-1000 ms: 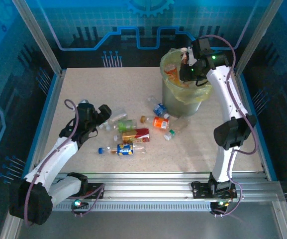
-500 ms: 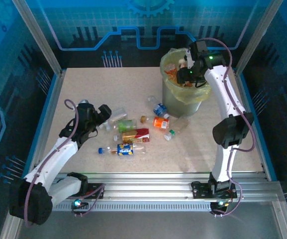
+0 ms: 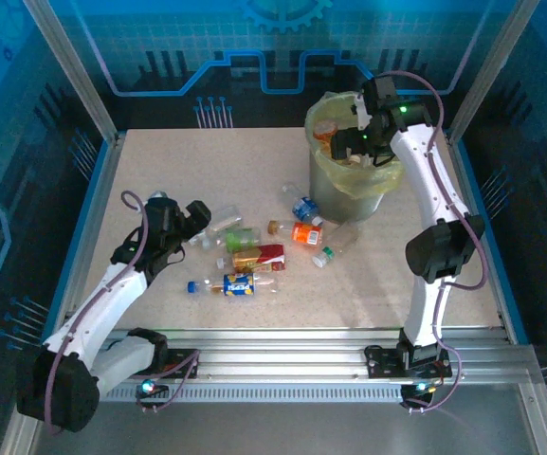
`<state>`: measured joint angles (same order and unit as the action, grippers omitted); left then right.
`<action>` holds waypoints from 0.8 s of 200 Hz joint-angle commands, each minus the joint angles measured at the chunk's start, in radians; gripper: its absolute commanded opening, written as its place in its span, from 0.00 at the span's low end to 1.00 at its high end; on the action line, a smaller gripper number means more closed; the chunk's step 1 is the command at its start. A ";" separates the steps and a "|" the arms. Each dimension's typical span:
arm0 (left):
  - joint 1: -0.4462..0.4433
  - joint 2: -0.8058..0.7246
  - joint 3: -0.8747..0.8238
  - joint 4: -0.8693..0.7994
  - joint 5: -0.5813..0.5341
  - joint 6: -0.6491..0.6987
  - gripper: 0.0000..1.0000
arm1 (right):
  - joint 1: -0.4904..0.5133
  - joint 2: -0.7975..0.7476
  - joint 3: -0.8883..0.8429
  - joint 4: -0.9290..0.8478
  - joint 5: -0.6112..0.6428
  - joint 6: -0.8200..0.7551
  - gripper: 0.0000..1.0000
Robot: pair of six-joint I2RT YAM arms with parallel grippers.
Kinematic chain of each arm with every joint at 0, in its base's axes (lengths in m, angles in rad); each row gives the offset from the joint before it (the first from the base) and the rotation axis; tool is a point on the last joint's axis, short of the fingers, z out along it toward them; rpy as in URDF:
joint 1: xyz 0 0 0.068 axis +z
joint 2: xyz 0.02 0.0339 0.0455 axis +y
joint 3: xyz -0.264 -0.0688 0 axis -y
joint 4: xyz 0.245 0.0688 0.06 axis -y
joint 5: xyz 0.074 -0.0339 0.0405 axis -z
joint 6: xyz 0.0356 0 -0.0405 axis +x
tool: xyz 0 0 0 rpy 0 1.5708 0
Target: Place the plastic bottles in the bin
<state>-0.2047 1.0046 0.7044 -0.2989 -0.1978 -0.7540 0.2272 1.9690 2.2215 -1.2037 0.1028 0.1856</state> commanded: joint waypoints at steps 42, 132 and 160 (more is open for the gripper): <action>0.010 -0.106 0.035 -0.227 -0.011 -0.135 0.99 | 0.027 -0.177 -0.112 0.070 0.009 0.012 1.00; -0.199 -0.305 -0.037 -0.560 -0.079 -0.549 0.99 | 0.087 -0.339 -0.348 0.169 0.080 0.055 1.00; -0.341 -0.302 -0.080 -0.583 -0.107 -0.719 0.99 | 0.101 -0.373 -0.401 0.195 0.084 0.067 1.00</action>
<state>-0.4603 0.7029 0.6704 -0.7853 -0.2497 -1.2686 0.3073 1.6421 1.8606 -1.0367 0.1665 0.2321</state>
